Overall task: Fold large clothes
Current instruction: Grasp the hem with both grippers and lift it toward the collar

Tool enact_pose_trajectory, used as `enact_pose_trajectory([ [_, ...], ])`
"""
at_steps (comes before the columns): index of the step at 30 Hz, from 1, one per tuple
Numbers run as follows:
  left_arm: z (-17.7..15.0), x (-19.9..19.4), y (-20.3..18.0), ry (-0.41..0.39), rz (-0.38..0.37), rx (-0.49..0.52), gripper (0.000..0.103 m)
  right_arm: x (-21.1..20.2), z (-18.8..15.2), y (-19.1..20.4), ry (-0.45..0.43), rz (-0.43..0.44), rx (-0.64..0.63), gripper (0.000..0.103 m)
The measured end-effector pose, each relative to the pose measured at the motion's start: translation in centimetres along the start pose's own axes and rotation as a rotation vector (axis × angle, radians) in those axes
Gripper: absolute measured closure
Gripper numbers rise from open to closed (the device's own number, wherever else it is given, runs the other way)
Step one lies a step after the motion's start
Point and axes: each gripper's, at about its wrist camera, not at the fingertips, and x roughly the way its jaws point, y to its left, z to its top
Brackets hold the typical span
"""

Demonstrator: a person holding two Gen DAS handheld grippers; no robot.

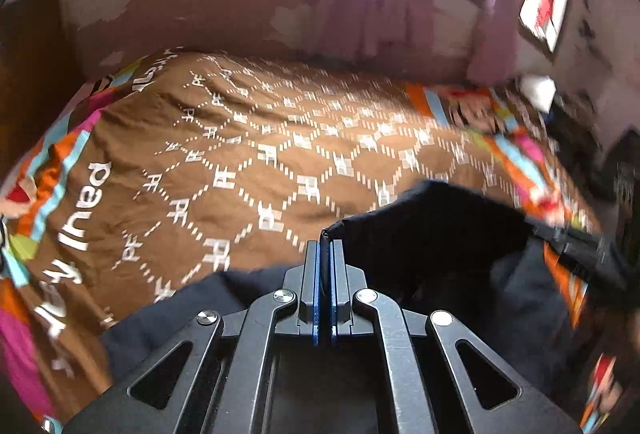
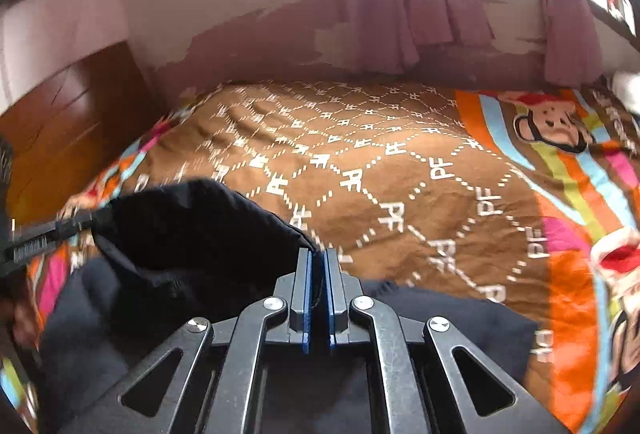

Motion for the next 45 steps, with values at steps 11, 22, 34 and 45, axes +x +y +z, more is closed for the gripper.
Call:
enact_pose_trajectory([
  [11,-7.8,6.7,-2.8,0.282,0.083,0.152,0.101,2.7,-7.3,1.2,0.228,-0.074,-0.221,0.099],
  [22,-7.4,0.8,-2.9,0.066,-0.046,0.224,0.073,-0.4,-7.1,-1.0,0.195,0.056,-0.101,0.078],
  [34,-2.1,7.5,-4.2,0.185,-0.134,0.010,0.086,4.0,-2.1,-0.8,0.176,0.294,0.250,0.093],
  [45,-7.3,10.9,-5.0,0.391,-0.055,0.188,0.102,8.7,-8.4,2.5,0.472,0.195,-0.049,0.102],
])
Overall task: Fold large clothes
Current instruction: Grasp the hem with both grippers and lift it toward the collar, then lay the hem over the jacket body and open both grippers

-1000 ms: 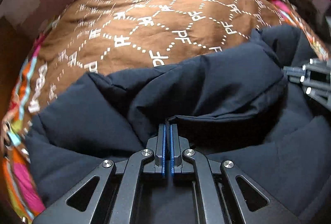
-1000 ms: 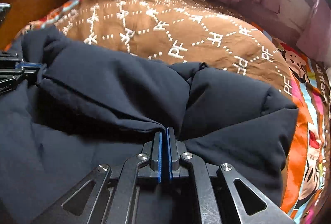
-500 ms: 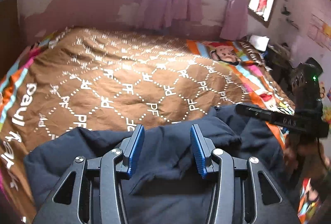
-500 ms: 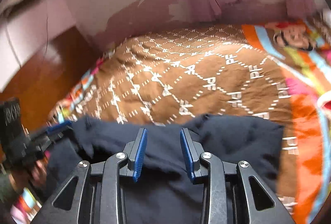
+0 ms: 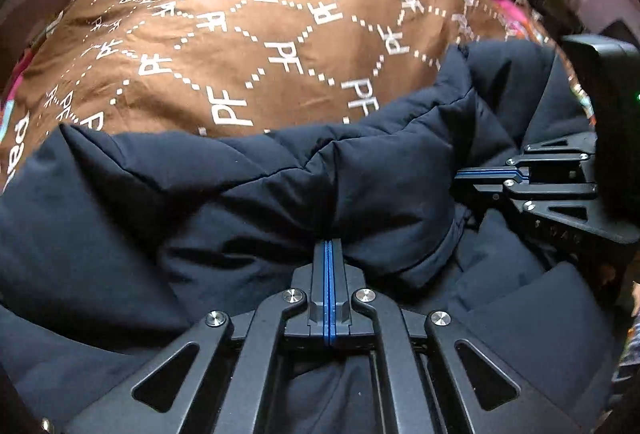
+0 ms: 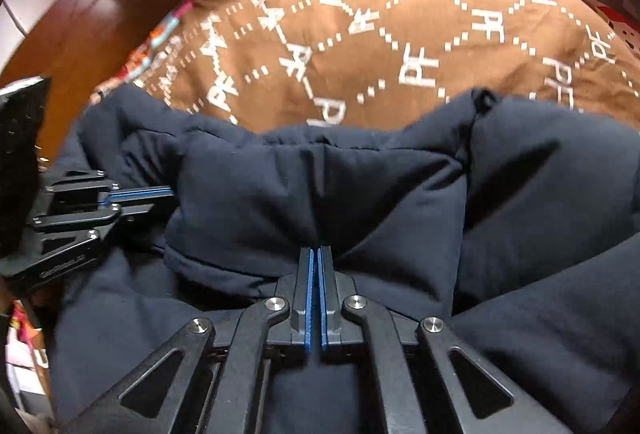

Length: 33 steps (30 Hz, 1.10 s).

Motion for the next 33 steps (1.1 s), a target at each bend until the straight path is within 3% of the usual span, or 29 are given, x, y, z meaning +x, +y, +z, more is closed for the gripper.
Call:
enact_pose_trajectory([
  [2,-0.1,0.5,-0.5,-0.003,0.039,0.017,0.102,1.3,-0.2,0.9,0.015,-0.074,-0.041,0.103],
  [4,-0.4,-0.4,-0.6,-0.056,0.050,0.028,0.102,1.6,-0.2,1.6,0.008,-0.118,-0.065,0.103],
  [6,-0.7,-1.7,-0.4,-0.115,0.038,0.011,0.102,0.8,-0.2,1.5,-0.031,-0.109,-0.065,0.103],
  [10,-1.4,-4.4,0.7,-0.205,0.032,-0.134,0.097,-2.8,-1.2,0.4,-0.164,-0.041,0.022,0.099],
  [12,-2.1,-6.0,1.1,-0.251,0.049,-0.207,0.081,-4.8,-1.7,0.2,-0.221,-0.038,0.063,0.088],
  [14,-2.4,-7.5,0.7,-0.297,0.058,-0.249,0.058,-6.7,-2.3,0.3,-0.275,-0.051,0.083,0.068],
  [18,-3.5,-11.2,-1.1,-0.385,0.106,-0.304,0.048,-10.4,-4.1,1.5,-0.363,-0.081,0.074,0.060],
  [20,-4.6,-12.8,-1.8,-0.415,0.147,-0.315,0.034,-11.6,-4.4,2.3,-0.392,-0.112,0.081,0.031],
  [23,-6.5,-15.4,-2.9,-0.471,0.163,-0.332,0.016,-13.7,-5.5,3.1,-0.441,-0.126,0.104,0.022],
  [26,-8.0,-17.9,-3.9,-0.513,0.186,-0.346,0.007,-15.3,-6.7,4.0,-0.473,-0.131,0.121,0.010],
  [33,-10.4,-23.3,-6.3,-0.591,0.172,-0.351,0.002,-20.1,-10.3,6.8,-0.560,-0.149,0.107,0.000],
])
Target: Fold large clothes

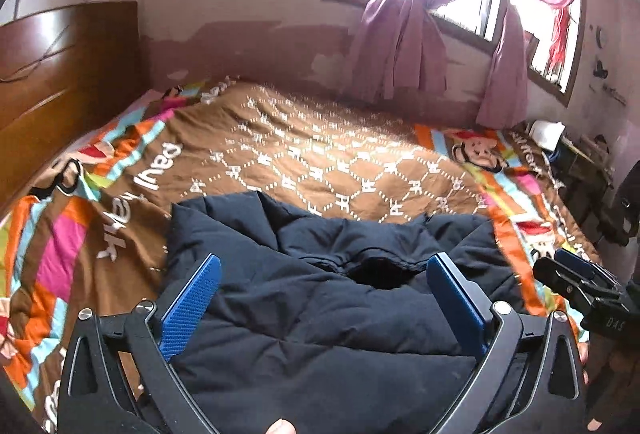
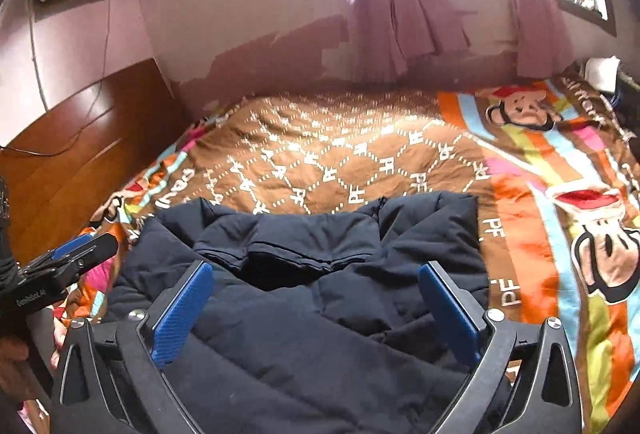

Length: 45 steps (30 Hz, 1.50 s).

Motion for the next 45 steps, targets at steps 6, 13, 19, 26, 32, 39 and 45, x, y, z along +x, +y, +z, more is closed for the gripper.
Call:
enact_pose_trajectory([
  [6,0.1,-4.8,-1.1,-0.055,0.016,0.022,0.002,-4.7,-0.3,1.5,-0.048,-0.006,-0.040,0.000],
  [13,-1.6,-10.2,-1.7,-0.119,0.005,0.046,0.002,-10.2,-1.3,3.3,-0.076,0.018,-0.081,0.000],
  [19,-3.6,-14.2,-2.3,-0.143,0.004,0.073,0.002,-14.4,-2.8,5.1,-0.084,0.027,-0.127,0.000],
  [26,-5.9,-17.6,-2.0,-0.145,0.017,0.108,0.002,-18.3,-5.0,7.4,-0.098,0.032,-0.168,0.000],
  [32,-8.4,-19.6,-1.8,-0.117,0.013,0.139,0.002,-20.8,-6.9,9.2,-0.100,0.040,-0.202,0.000],
  [39,-12.6,-21.4,-1.4,-0.035,-0.063,0.218,0.002,-22.8,-10.3,10.3,-0.058,0.033,-0.276,0.000],
  [45,-17.0,-22.3,-1.3,0.019,-0.060,0.308,0.002,-22.7,-13.8,10.2,0.048,0.034,-0.338,0.000],
])
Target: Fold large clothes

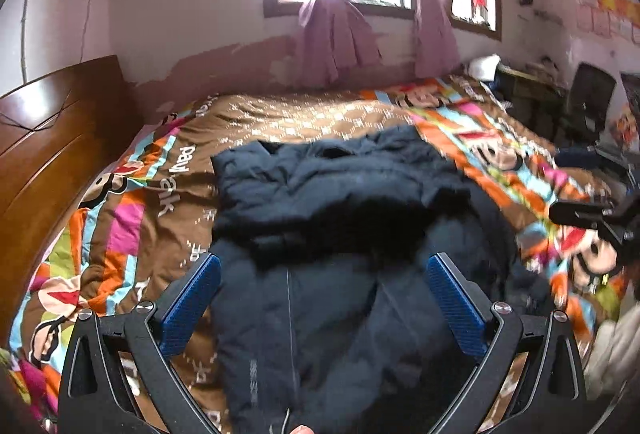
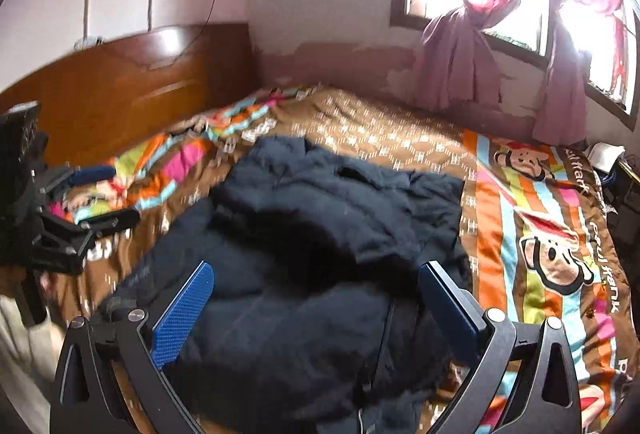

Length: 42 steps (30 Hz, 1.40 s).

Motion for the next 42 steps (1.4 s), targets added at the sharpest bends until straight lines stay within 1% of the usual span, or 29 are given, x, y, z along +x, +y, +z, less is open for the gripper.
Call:
enact_pose_trajectory([
  [3,-2.4,0.0,-0.3,0.035,-0.001,0.037,0.002,0.2,-2.0,0.3,0.067,0.018,-0.040,0.000],
  [6,-4.6,0.3,-0.2,0.085,-0.020,0.047,0.002,0.7,-4.0,0.6,0.141,0.036,-0.073,0.000],
  [9,-6.3,0.5,-0.1,0.142,-0.048,0.055,0.002,1.3,-6.0,0.6,0.218,0.054,-0.102,0.000],
  [11,-7.2,0.7,-0.1,0.193,-0.081,0.070,0.002,1.7,-7.6,0.7,0.268,0.070,-0.122,0.000],
  [13,-8.2,0.9,-0.2,0.267,-0.138,0.101,0.002,2.4,-9.1,0.7,0.316,0.084,-0.152,0.000],
  [16,-9.7,0.9,-0.4,0.343,-0.163,0.171,0.002,4.0,-11.2,0.6,0.392,0.092,-0.173,0.000],
  [18,-10.6,1.0,-0.7,0.374,-0.167,0.217,0.002,4.9,-12.3,0.5,0.433,0.104,-0.165,0.000],
  [22,-12.8,1.7,-1.5,0.432,-0.170,0.268,0.002,6.3,-13.7,0.4,0.491,0.125,-0.142,0.000],
  [25,-14.3,2.8,-2.2,0.466,-0.171,0.309,0.002,6.6,-14.1,0.5,0.506,0.140,-0.129,0.000],
  [27,-15.2,3.3,-2.5,0.472,-0.163,0.343,0.002,6.8,-14.4,0.6,0.515,0.148,-0.125,0.000],
  [30,-16.2,3.8,-3.5,0.480,-0.133,0.431,0.002,7.1,-14.7,0.7,0.530,0.160,-0.122,0.000],
  [32,-16.8,4.3,-4.0,0.488,-0.095,0.474,0.002,7.3,-14.9,0.8,0.538,0.164,-0.119,0.000],
  [34,-17.6,5.1,-4.4,0.497,-0.040,0.511,0.002,7.4,-15.0,0.7,0.544,0.164,-0.115,0.000],
  [37,-18.6,6.5,-4.5,0.520,0.036,0.533,0.002,7.4,-14.7,0.5,0.541,0.157,-0.100,0.000],
  [42,-19.2,7.6,-4.5,0.532,0.093,0.534,0.002,7.4,-14.3,-0.5,0.526,0.146,-0.039,0.000],
])
